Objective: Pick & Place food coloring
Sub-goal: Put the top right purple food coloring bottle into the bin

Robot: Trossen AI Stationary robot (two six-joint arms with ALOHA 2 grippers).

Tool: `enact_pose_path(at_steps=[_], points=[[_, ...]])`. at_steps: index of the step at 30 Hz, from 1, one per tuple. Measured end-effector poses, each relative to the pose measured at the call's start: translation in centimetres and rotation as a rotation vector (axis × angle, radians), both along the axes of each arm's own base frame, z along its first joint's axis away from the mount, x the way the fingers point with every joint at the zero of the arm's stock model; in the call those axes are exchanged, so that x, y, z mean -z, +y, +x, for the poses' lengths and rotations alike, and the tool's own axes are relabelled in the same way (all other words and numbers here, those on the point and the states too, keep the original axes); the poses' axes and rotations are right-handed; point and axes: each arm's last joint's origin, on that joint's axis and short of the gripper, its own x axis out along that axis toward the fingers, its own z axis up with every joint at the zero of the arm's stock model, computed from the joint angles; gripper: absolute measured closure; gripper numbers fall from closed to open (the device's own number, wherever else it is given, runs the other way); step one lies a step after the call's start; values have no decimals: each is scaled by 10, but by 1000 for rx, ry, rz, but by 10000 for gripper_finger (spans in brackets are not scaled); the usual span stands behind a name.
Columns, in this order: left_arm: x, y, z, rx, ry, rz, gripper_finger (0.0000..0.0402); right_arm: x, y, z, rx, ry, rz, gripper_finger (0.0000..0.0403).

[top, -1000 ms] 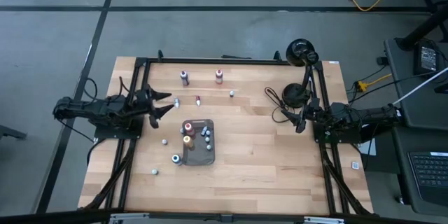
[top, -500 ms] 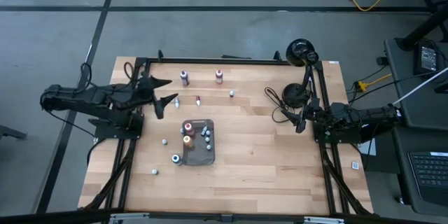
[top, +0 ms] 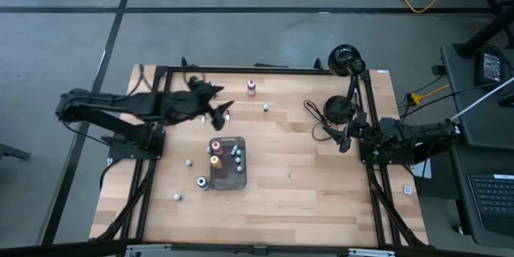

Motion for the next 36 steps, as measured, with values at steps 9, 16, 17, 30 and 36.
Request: enact_pose_path(at_steps=[9, 16, 17, 30, 36], points=[[3, 22, 69, 41, 93, -86, 121, 0, 0, 0, 0, 0, 0, 80], [19, 39, 104, 96, 196, -91, 121, 0, 0, 0, 0, 0, 0, 80], [22, 41, 108, 107, 220, -85, 121, 0, 0, 0, 0, 0, 0, 80], [89, 65, 144, 265, 497, -49, 121, 0, 0, 0, 0, 0, 0, 80], [103, 85, 158, 277, 552, -61, 121, 0, 0, 0, 0, 0, 0, 80]])
